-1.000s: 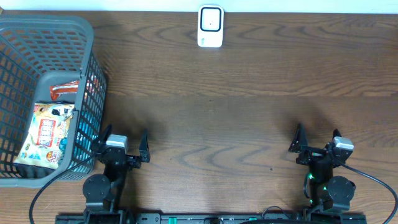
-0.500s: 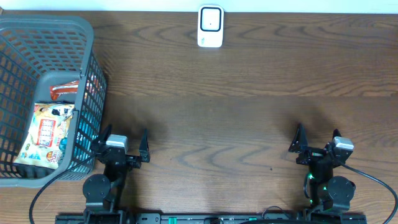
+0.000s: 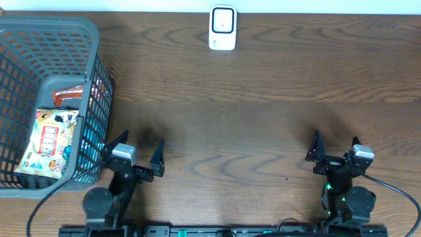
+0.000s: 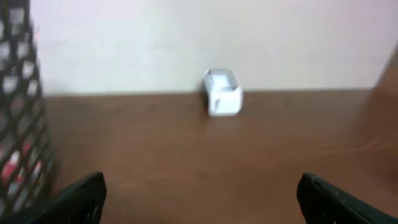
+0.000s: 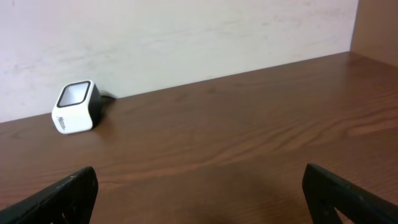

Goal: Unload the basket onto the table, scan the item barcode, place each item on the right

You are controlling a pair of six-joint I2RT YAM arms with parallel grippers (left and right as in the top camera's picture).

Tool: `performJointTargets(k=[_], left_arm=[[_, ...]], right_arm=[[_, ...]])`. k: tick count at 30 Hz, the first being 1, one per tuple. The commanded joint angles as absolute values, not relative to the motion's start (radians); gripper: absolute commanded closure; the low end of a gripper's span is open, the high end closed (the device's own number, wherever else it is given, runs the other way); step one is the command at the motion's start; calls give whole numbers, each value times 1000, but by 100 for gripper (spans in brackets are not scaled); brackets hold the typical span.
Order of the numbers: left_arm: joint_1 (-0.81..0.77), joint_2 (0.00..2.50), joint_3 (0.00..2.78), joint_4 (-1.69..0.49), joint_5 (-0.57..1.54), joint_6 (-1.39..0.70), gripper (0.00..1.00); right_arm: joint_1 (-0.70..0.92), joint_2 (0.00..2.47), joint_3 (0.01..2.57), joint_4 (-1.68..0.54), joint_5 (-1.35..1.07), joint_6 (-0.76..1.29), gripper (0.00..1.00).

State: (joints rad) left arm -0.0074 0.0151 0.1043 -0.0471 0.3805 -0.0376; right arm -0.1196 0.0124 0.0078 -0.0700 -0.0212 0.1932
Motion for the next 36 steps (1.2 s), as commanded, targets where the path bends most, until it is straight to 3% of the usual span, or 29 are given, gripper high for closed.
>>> performJointTargets(k=[1,8,14,23,26,31,36], left_arm=[[-3,10,202,-41,469,-92,2],[-3,81,396,-41,467,-134,2],[-3,333,660,-79,459,-137,2],[-3,861,1346,-660,355,-110,2],[-3,946,1420,-786,354,-110,2],[2,1020,1424,-775,344,-112,2],[91,1080,1509,-802,44,-389,2]], right_arm=[[-125,9,6,-72,-10,182,1],[-126,9,6,-72,-10,182,1],[-126,9,6,-72,-10,182,1],[-126,9,6,-72,-10,182,1],[-125,9,6,-72,-10,182,1],[-125,9,6,-72,-10,182,1],[-126,9,6,-72,-9,182,1]])
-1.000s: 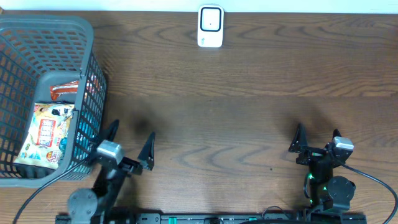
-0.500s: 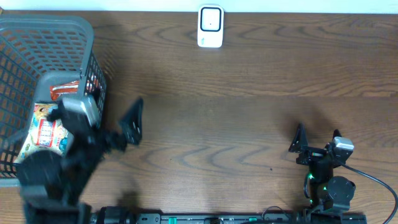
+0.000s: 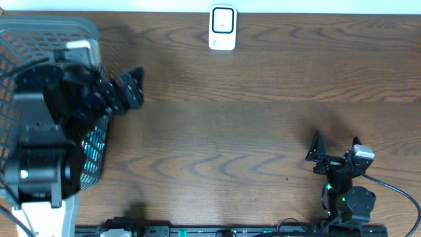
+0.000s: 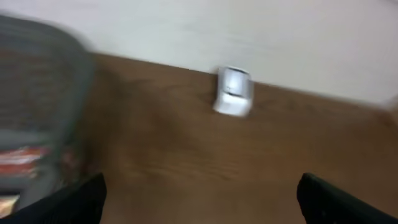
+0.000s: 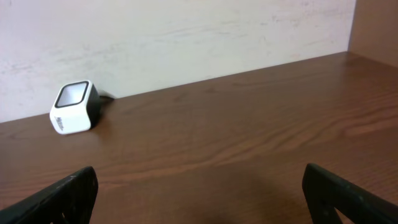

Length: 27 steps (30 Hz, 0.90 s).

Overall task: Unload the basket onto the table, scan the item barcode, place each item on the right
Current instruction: 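Reach the left gripper into the grey basket toward the items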

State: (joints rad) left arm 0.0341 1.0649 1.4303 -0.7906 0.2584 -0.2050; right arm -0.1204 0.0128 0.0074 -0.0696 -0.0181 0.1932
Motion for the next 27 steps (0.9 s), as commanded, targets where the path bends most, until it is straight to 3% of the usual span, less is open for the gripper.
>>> performJointTargets(k=[1,11,19,27], left_arm=[[123,1094,1533,-818,3,-436,2],[567,1288,1625,-1116,-12,-687,2],[620,1530,1623,-1322,-8,-684,2],[620,1717,1621,-1354,108,-296,2]], right_arm=[[-125,9,6,-72,-10,182,1],[-126,9,6,-72,-10,182,1],[-126,9,6,-72,-9,182,1],[-126,9,6,-72,-9,182,1]])
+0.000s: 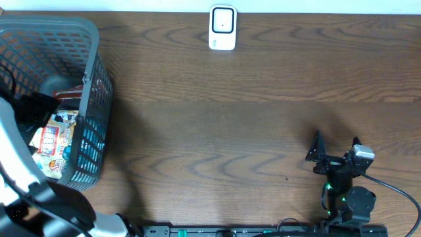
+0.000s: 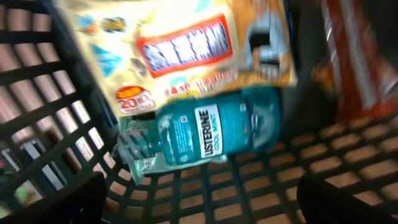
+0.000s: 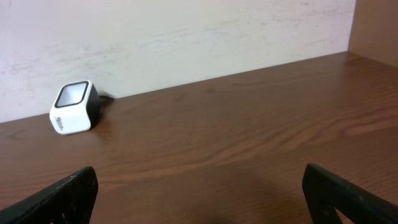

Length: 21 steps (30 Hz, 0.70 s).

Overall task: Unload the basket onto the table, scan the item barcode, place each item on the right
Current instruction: 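Reach the left gripper into the grey basket toward the items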

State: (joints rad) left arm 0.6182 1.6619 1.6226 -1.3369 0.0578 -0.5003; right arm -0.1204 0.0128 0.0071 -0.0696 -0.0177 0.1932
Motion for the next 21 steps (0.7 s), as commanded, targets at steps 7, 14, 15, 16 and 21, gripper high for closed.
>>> performJointTargets(k=[7,14,15,16,21], left_arm=[[620,1851,1584,-1349,99,-168,2],[597,1939,1522,-1330,93,-97,2],[588,1947,1509,-1329,91,-88,2],[580,1949,1497,-1322,80,-89,2],[539,1949,1432,-1260,51,-90,2]], right_arm=[[-126,9,6,-72,-10,182,1],[-125,9,6,-72,-9,182,1],[-125,9,6,-72,-9,182,1],[-125,9,6,-72,-9,182,1],[-125,9,6,-72,-10,182,1]])
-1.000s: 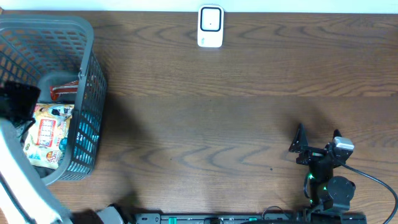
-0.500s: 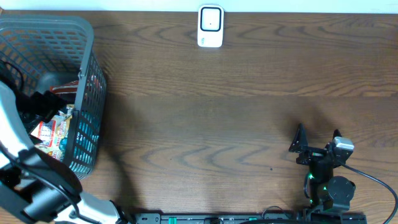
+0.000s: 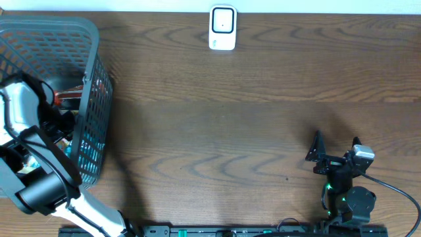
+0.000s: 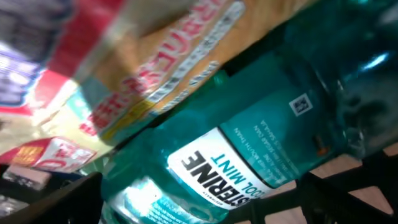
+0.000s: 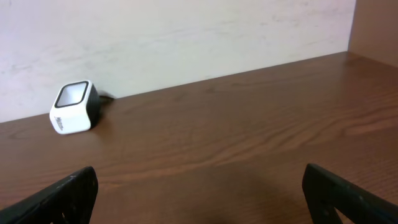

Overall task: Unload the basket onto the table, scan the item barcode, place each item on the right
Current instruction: 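Reach the left gripper into the grey basket toward the items, then grasp the teal mouthwash bottle in the basket with the left gripper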

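A teal Listerine Cool Mint mouthwash bottle (image 4: 249, 143) lies on its side on the floor of the grey mesh basket (image 3: 92, 39). An orange and yellow snack bag (image 4: 161, 56) overlaps its upper side. My left gripper (image 4: 199, 202) is open deep inside the basket, its dark fingertips (image 4: 56, 199) on either side of the bottle, close above it. The white barcode scanner (image 3: 222, 27) stands at the table's far edge, also seen as the scanner (image 5: 74, 107) in the right wrist view. My right gripper (image 3: 334, 155) is open near the front edge, holding nothing.
The basket stands at the table's left end, and my left arm (image 3: 26, 131) reaches over its near side. A red packet (image 3: 69, 97) lies further back in the basket. A pale wall (image 5: 186, 37) rises behind the scanner.
My left gripper has dropped lower in the basket. The bottle and snack bag were seen from above; now the bottle fills the left wrist view. The right arm has not moved.
Both grippers first sat open at the front edge, the left one beside the basket. The left arm was then raised near the basket's right rim, then looking down on the bag and bottle. Now it sits close over the bottle.
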You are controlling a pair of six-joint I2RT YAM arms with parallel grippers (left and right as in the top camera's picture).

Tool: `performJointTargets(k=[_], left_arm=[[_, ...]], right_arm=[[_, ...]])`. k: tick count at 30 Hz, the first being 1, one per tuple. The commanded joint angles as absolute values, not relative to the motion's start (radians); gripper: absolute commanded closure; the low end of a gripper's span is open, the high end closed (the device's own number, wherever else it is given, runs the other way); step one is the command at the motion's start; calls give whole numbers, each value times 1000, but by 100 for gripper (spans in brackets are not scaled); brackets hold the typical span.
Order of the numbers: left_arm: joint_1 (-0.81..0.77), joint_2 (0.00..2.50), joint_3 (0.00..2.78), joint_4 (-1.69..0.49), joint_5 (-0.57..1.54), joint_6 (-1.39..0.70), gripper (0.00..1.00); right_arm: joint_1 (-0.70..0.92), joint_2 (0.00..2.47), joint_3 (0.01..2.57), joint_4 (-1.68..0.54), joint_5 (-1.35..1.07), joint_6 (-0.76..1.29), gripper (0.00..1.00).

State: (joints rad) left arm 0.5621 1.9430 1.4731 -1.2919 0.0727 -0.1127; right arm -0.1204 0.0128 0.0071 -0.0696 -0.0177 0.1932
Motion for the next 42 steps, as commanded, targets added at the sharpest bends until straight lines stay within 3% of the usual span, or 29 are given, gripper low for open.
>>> performJointTargets(k=[1,11,15,18,27,42], left_arm=[[533,1949,1413,-1243,51,-90,2],[529,1950,1221,-1081,51,-104,1],[529,1950,1218,-1071,51,-105,14],[529,1950,1219,-1063,51,-106,30],[529,1937,1292,-1115,-12,-144,46],[529,1639,1628,-1227,-11,-236,47]], right_arm=[[-126,9,6,-72,-10,182,1],[-125,9,6,-72,-10,182,1],[-125,9,6,-72,-9,182,1],[-125,9,6,-72,-9,182,1],[-125,9,6,-72,-10,182,1],[-126,9,6,-72,-10,182,1]])
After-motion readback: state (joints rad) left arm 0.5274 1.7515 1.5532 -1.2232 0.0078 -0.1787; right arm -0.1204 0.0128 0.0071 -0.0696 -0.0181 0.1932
